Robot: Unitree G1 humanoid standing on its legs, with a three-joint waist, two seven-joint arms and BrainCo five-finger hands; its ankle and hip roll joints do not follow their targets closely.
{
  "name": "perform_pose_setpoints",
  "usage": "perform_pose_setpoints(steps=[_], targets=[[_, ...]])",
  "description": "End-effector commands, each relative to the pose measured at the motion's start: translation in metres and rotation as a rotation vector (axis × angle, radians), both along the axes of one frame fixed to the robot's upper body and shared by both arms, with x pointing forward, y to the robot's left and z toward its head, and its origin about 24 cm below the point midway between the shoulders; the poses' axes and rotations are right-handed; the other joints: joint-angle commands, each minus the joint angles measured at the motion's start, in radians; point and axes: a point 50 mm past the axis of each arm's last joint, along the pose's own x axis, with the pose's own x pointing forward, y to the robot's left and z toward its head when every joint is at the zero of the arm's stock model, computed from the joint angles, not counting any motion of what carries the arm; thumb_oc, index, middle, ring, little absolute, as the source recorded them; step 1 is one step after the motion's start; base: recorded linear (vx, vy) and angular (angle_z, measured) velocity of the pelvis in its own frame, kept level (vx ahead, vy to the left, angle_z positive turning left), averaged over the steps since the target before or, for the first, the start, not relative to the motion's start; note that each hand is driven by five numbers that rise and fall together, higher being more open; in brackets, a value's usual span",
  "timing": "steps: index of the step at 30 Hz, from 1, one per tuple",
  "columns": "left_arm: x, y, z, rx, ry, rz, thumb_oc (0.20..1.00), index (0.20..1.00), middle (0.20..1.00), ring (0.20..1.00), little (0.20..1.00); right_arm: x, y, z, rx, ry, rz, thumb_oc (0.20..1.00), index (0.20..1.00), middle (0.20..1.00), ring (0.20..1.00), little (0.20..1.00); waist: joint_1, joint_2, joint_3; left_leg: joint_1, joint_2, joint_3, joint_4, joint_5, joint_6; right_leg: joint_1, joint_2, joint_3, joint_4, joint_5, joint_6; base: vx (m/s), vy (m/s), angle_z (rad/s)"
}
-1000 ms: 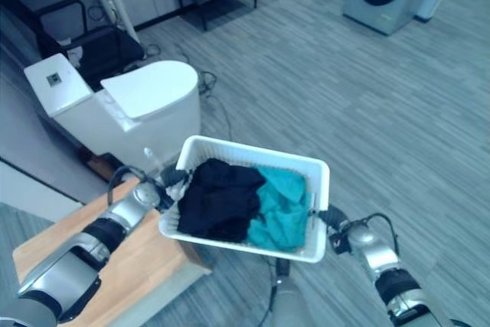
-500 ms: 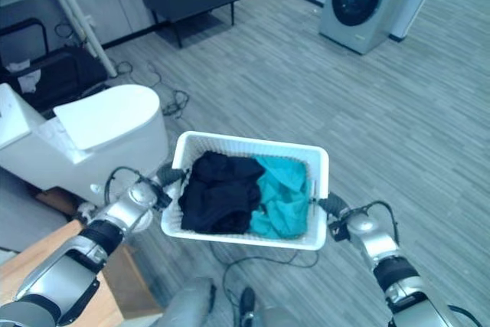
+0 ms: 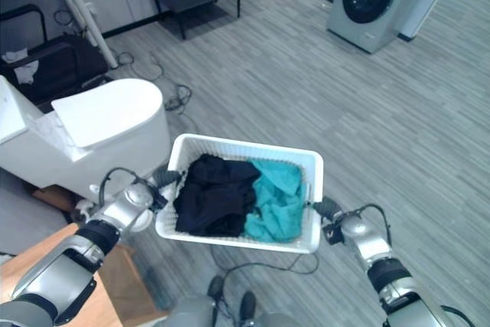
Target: Grab the laundry basket,head to the washer,open it,put in the laundry and shut it.
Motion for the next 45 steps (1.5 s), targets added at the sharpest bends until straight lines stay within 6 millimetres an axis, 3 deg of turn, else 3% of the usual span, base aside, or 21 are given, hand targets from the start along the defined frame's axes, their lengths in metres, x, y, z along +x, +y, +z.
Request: perform_pose_setpoints(steps=[1,4,8,12,15,16,19,21,23,24,25,27,28,31,35,38,41,42,43,44,45], targets=[[0.018,-0.013,0.030,-0.027,-0.126,-0.036,0.200,0.200,0.200,0.200,0.200,0.008,-0.019,0.030,-0.002,-0.159,-0.030,0.200,0.200,0.200,0.200,0.200,0.012,0.014,-0.049,-0.077,0.056,0.018,0.160,0.045,0.079,-0.004,-0.066,-0.003,0.064,-0.072,0.097,0.11,-0.009,0.01],[0.025,-0.024,0.040,-0.021,-0.156,-0.070,0.200,0.200,0.200,0.200,0.200,0.010,-0.025,0.036,0.000,-0.184,-0.056,0.200,0.200,0.200,0.200,0.200,0.015,0.004,-0.047,-0.116,0.103,0.064,0.019,0.035,0.089,0.029,-0.070,-0.026,0.044,-0.098,0.110,0.23,0.039,0.16],[0.027,-0.024,0.043,-0.004,-0.161,-0.078,0.200,0.200,0.200,0.200,0.200,0.009,-0.023,0.036,0.022,-0.201,-0.065,0.200,0.200,0.200,0.200,0.200,0.032,0.011,-0.044,-0.137,0.130,0.043,-0.216,0.090,0.072,0.066,-0.063,-0.022,0.077,-0.170,0.115,0.30,0.098,0.25],[0.026,-0.023,0.044,0.000,-0.163,-0.090,0.200,0.200,0.200,0.200,0.200,0.009,-0.021,0.033,0.032,-0.191,-0.069,0.200,0.200,0.200,0.200,0.200,0.052,0.012,-0.076,-0.139,0.133,0.053,-0.251,0.113,0.072,0.121,-0.077,0.007,0.111,-0.224,0.138,0.42,0.164,-0.01],[0.024,-0.025,0.040,0.004,-0.155,-0.104,0.200,0.200,0.200,0.200,0.200,0.010,-0.014,0.031,0.052,-0.191,-0.056,0.200,0.200,0.200,0.200,0.200,0.064,0.005,-0.105,-0.143,0.093,0.055,-0.195,0.111,0.085,0.133,-0.111,0.016,0.170,-0.221,0.160,0.43,0.212,-0.32],[0.020,-0.017,0.034,0.016,-0.139,-0.086,0.200,0.200,0.200,0.200,0.200,0.009,-0.004,0.023,0.081,-0.169,-0.045,0.200,0.200,0.200,0.200,0.200,0.072,-0.013,-0.121,-0.106,0.050,0.078,-0.156,0.062,0.123,0.089,-0.159,0.032,0.334,-0.124,0.204,0.42,0.263,-0.33],[0.015,-0.007,0.030,0.016,-0.130,-0.057,0.200,0.200,0.200,0.200,0.200,0.012,0.005,0.021,0.075,-0.161,-0.019,0.200,0.200,0.200,0.200,0.200,0.055,0.014,-0.112,-0.019,0.046,0.115,-0.153,0.009,0.174,-0.036,-0.203,0.034,0.618,0.074,0.240,0.38,0.276,-0.25],[0.015,-0.003,0.032,0.026,-0.135,-0.046,0.200,0.200,0.200,0.200,0.200,0.012,0.006,0.021,0.070,-0.162,-0.021,0.200,0.200,0.200,0.200,0.200,0.034,0.041,-0.100,0.044,0.049,0.126,-0.166,-0.018,0.195,-0.115,-0.221,-0.007,0.730,0.112,0.242,0.35,0.208,-0.04],[0.016,-0.004,0.032,0.029,-0.137,-0.047,0.200,0.200,0.200,0.200,0.200,0.012,0.002,0.024,0.063,-0.173,-0.032,0.200,0.200,0.200,0.200,0.200,0.003,0.054,-0.085,0.095,0.039,0.116,-0.175,-0.038,0.200,-0.194,-0.217,-0.029,0.733,0.061,0.228,0.34,0.102,0.02],[0.015,-0.004,0.032,0.030,-0.135,-0.046,0.200,0.200,0.200,0.200,0.200,0.011,-0.001,0.024,0.066,-0.176,-0.043,0.200,0.200,0.200,0.200,0.200,-0.017,0.056,-0.082,0.122,0.032,0.105,-0.180,-0.048,0.198,-0.219,-0.207,-0.037,0.703,0.042,0.226,0.42,-0.020,0.61],[0.014,-0.003,0.030,0.028,-0.130,-0.046,0.200,0.200,0.200,0.200,0.200,0.010,-0.006,0.027,0.069,-0.189,-0.062,0.200,0.200,0.200,0.200,0.200,-0.041,0.047,-0.089,0.162,0.018,0.099,-0.191,-0.078,0.188,-0.239,-0.207,-0.060,0.550,0.008,0.220,0.43,-0.019,0.61],[0.013,-0.003,0.029,0.031,-0.129,-0.047,0.200,0.200,0.200,0.200,0.200,0.009,-0.009,0.026,0.066,-0.188,-0.067,0.200,0.200,0.200,0.200,0.200,-0.054,0.044,-0.087,0.186,0.018,0.093,-0.193,-0.100,0.178,-0.230,-0.213,-0.081,0.440,-0.012,0.215,0.39,-0.101,0.41],[0.015,-0.005,0.031,0.033,-0.136,-0.051,0.200,0.200,0.200,0.200,0.200,0.008,-0.018,0.029,0.052,-0.196,-0.092,0.200,0.200,0.200,0.200,0.200,-0.074,0.033,-0.091,0.220,0.009,0.083,-0.193,-0.137,0.161,-0.268,-0.227,-0.068,0.267,0.008,0.225,0.39,-0.130,0.37],[0.019,-0.009,0.035,0.056,-0.154,-0.058,0.200,0.200,0.200,0.200,0.200,0.006,-0.030,0.031,0.030,-0.197,-0.124,0.200,0.200,0.200,0.200,0.200,-0.097,0.035,-0.085,0.273,0.018,0.077,-0.188,-0.190,0.144,-0.289,-0.244,-0.037,0.110,0.076,0.256,0.38,-0.138,0.34],[0.022,-0.013,0.035,0.086,-0.155,-0.069,0.200,0.200,0.200,0.200,0.200,-0.002,-0.045,0.029,0.010,-0.187,-0.167,0.200,0.200,0.200,0.200,0.200,-0.127,0.041,-0.089,0.343,0.034,0.078,-0.170,-0.248,0.123,-0.307,-0.291,-0.097,0.006,0.140,0.283,0.39,-0.159,0.31],[0.022,-0.020,0.034,0.086,-0.153,-0.094,0.200,0.200,0.200,0.200,0.200,-0.010,-0.056,0.024,-0.013,-0.158,-0.196,0.200,0.200,0.200,0.200,0.200,-0.142,0.032,-0.127,0.395,0.059,0.086,-0.158,-0.266,0.094,-0.260,-0.290,-0.135,-0.021,0.177,0.280,0.48,-0.240,0.26],[0.020,-0.017,0.031,0.067,-0.149,-0.082,0.200,0.200,0.200,0.200,0.200,-0.016,-0.068,0.023,-0.047,-0.139,-0.212,0.200,0.200,0.200,0.200,0.200,-0.160,0.050,-0.153,0.421,0.127,0.103,-0.102,-0.212,0.065,-0.247,-0.238,-0.132,0.040,0.147,0.247,0.35,-0.239,-0.02],[0.019,-0.016,0.030,0.059,-0.146,-0.074,0.200,0.200,0.200,0.200,0.200,-0.017,-0.070,0.022,-0.055,-0.131,-0.218,0.200,0.200,0.200,0.200,0.200,-0.159,0.062,-0.154,0.399,0.158,0.111,-0.031,-0.153,0.053,-0.233,-0.205,-0.130,0.060,0.119,0.225,0.41,-0.420,-0.46],[0.018,-0.014,0.029,0.050,-0.137,-0.068,0.200,0.200,0.200,0.200,0.200,-0.017,-0.074,0.022,-0.055,-0.125,-0.237,0.200,0.200,0.200,0.200,0.200,-0.153,0.052,-0.146,0.304,0.195,0.104,0.197,-0.019,0.052,-0.196,-0.166,-0.118,0.085,0.063,0.174,0.28,-0.336,-0.60],[0.018,-0.014,0.029,0.051,-0.137,-0.068,0.200,0.200,0.200,0.200,0.200,-0.017,-0.073,0.022,-0.054,-0.126,-0.237,0.200,0.200,0.200,0.200,0.200,-0.156,0.049,-0.148,0.297,0.191,0.100,0.199,-0.015,0.052,-0.200,-0.170,-0.120,0.084,0.066,0.174,0.33,-0.456,-0.55],[0.019,-0.011,0.032,0.046,-0.140,-0.059,0.200,0.200,0.200,0.200,0.200,-0.016,-0.074,0.024,-0.049,-0.131,-0.238,0.200,0.200,0.200,0.200,0.200,-0.139,0.028,-0.128,0.216,0.183,0.073,0.376,0.052,0.074,-0.162,-0.142,-0.091,0.095,0.034,0.131,0.14,-0.210,-0.35]])
